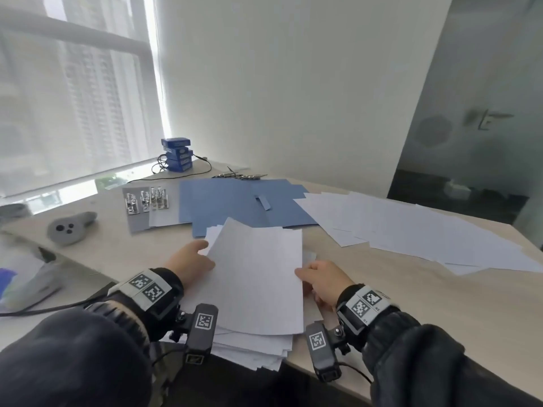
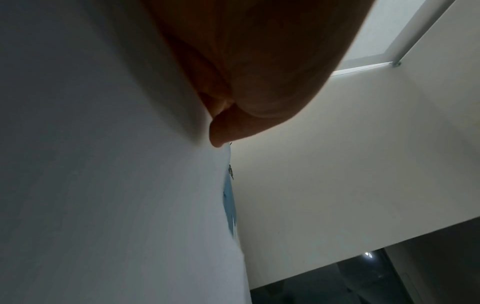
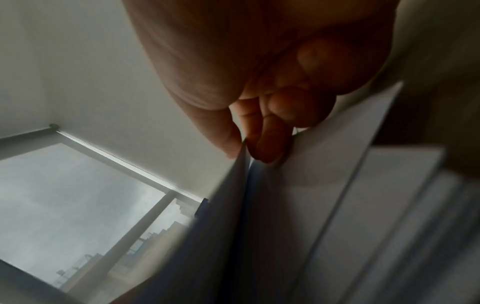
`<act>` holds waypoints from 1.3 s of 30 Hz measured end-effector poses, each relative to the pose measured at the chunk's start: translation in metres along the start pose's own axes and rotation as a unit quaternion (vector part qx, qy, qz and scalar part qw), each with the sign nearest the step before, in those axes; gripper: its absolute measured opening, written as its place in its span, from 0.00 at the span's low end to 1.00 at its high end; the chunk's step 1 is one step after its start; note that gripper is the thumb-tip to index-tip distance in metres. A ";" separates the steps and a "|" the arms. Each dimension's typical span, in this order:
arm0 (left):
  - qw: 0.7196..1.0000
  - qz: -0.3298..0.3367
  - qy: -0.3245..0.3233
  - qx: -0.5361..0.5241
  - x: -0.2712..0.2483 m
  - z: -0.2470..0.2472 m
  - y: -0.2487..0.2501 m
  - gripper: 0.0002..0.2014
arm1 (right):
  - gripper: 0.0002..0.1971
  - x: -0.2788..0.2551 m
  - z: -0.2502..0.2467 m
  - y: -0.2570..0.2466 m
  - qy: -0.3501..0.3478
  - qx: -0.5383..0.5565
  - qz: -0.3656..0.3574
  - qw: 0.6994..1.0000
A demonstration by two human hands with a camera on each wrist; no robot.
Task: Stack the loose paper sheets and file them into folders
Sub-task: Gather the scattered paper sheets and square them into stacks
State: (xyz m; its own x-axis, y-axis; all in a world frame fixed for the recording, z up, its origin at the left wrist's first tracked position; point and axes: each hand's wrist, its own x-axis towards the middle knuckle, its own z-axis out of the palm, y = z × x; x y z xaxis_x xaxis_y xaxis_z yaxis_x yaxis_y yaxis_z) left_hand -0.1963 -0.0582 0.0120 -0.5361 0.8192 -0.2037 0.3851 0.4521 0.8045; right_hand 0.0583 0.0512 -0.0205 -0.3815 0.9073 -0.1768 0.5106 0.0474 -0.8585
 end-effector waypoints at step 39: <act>0.960 0.213 -0.038 0.175 0.129 0.382 0.218 0.25 | 0.18 0.064 -0.288 0.186 0.316 -0.176 0.058 0.930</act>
State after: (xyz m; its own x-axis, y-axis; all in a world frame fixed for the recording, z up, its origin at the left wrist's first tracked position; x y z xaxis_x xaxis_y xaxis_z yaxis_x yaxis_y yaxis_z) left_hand 0.1052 0.2806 -0.0522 -0.2220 0.9737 0.0518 0.7938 0.1497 0.5895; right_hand 0.3507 0.2390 -0.0523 0.1651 0.9740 0.1553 0.7836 -0.0339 -0.6204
